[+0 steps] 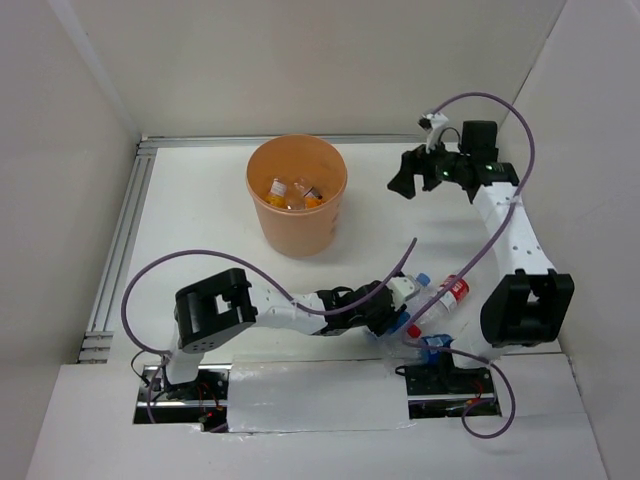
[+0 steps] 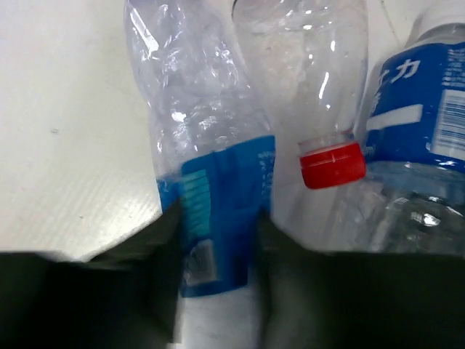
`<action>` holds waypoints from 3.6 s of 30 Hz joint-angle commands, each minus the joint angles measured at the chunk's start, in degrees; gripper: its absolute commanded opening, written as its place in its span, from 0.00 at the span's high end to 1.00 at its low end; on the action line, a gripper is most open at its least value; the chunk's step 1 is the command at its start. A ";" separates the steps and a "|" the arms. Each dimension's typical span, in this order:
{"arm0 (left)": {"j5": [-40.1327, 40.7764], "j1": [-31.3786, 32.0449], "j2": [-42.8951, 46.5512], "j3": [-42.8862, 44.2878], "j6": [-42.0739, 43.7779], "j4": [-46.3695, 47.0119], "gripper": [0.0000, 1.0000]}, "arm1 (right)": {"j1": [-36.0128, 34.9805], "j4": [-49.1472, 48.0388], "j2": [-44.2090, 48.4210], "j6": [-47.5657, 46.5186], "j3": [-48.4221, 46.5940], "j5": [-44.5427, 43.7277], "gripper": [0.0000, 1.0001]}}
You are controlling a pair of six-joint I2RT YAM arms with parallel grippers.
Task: Put the plastic bottles in the bin
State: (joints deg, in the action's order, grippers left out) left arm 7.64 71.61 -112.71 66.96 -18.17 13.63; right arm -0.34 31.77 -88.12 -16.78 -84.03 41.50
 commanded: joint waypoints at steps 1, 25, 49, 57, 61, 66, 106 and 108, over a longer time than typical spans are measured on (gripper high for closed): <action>4.12 -1.21 0.45 -4.11 0.24 -4.23 0.71 | 4.37 3.72 5.31 -6.75 4.04 -1.33 0.02; 15.83 -30.20 26.75 15.32 15.36 -17.33 0.91 | 29.87 43.55 15.69 -102.37 24.25 0.43 0.15; 5.29 -14.16 42.91 -2.92 13.96 -14.88 0.00 | 18.90 28.93 12.27 -118.50 41.11 -10.04 0.02; 0.97 -3.50 41.87 -14.84 7.29 -4.41 0.00 | 12.38 20.61 8.14 -110.77 43.61 -11.70 0.34; -0.70 -2.00 39.76 -18.79 5.52 -0.02 0.00 | 12.38 26.84 4.72 -101.55 29.98 -1.36 0.65; -1.66 -0.86 38.62 -25.03 4.99 6.75 0.00 | 7.82 30.29 -2.48 -81.27 1.63 15.88 0.74; -20.82 1.86 7.25 -9.22 11.85 15.11 0.00 | 10.44 1.28 6.98 -12.22 9.57 18.00 0.00; -20.82 1.86 5.66 -7.47 11.85 15.11 0.00 | 11.76 2.42 9.35 -12.84 13.52 18.53 0.00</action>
State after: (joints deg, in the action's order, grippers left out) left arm -10.61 73.28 -105.30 56.14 -8.47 24.51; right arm 9.98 31.83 -82.91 -27.62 -73.91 56.73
